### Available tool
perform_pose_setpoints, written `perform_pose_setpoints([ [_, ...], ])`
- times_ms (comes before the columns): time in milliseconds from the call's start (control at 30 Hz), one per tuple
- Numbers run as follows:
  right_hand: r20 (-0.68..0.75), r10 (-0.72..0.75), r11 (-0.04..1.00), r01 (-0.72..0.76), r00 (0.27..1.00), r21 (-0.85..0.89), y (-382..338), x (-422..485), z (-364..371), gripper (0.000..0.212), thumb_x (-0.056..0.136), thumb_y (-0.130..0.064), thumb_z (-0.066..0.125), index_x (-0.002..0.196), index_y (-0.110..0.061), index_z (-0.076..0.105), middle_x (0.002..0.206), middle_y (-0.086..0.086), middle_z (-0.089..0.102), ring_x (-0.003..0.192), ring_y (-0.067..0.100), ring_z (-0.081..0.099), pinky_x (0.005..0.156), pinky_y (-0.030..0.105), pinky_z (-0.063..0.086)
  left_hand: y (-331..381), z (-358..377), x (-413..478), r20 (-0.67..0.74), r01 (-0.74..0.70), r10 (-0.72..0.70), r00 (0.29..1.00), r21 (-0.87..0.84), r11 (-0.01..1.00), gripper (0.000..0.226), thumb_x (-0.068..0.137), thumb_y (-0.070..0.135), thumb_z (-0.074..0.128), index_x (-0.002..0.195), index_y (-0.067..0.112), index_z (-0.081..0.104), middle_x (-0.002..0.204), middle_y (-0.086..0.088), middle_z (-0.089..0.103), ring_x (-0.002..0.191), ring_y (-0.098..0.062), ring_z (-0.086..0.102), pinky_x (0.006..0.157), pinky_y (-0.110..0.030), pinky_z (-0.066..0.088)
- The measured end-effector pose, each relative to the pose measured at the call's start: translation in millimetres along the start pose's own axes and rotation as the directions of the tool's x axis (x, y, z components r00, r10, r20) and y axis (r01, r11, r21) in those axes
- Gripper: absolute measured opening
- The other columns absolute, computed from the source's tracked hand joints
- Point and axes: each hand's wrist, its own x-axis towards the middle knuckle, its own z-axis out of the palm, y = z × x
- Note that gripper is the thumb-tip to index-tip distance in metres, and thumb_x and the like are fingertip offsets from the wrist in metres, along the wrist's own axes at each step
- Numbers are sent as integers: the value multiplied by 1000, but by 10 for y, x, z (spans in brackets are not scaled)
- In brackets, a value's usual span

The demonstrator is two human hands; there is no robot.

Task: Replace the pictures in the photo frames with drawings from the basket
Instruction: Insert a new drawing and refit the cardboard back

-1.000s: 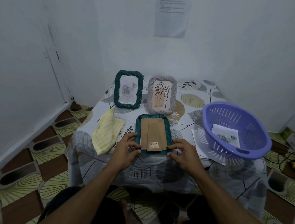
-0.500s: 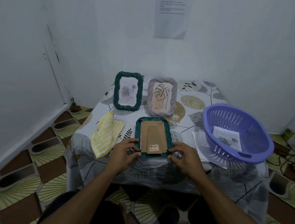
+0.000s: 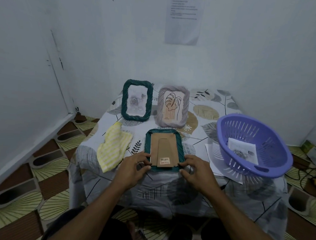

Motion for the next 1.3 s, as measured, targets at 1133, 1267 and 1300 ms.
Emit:
perform_pose_setpoints([
  [1133,295,374,274,-409,879,871,-360,807,-226,36,97,-2,32,104,5,67,86,9,69,72,19,61,62,27,45,644,13,854,168,250,-230,959,-109,962,65,83,76,33,63,18,56,68,-4,57,65,-20,54,61,-30,35],
  [1267,258,263,389,-347,930,853,-467,863,-379,43,94,3,31,115,-8,67,113,6,71,107,19,65,95,39,48,826,-94,1025,228,342,-293,929,-217,914,48,84,58,60,115,21,67,109,0,68,98,-17,63,89,-34,50],
  [1300,250,240,405,-330,938,853,-495,881,-411,42,94,3,32,116,-9,65,114,6,71,109,18,64,96,39,47,861,-117,1054,229,361,-309,923,-233,903,41,86,49,62,115,20,66,109,1,67,98,-15,62,89,-34,50],
])
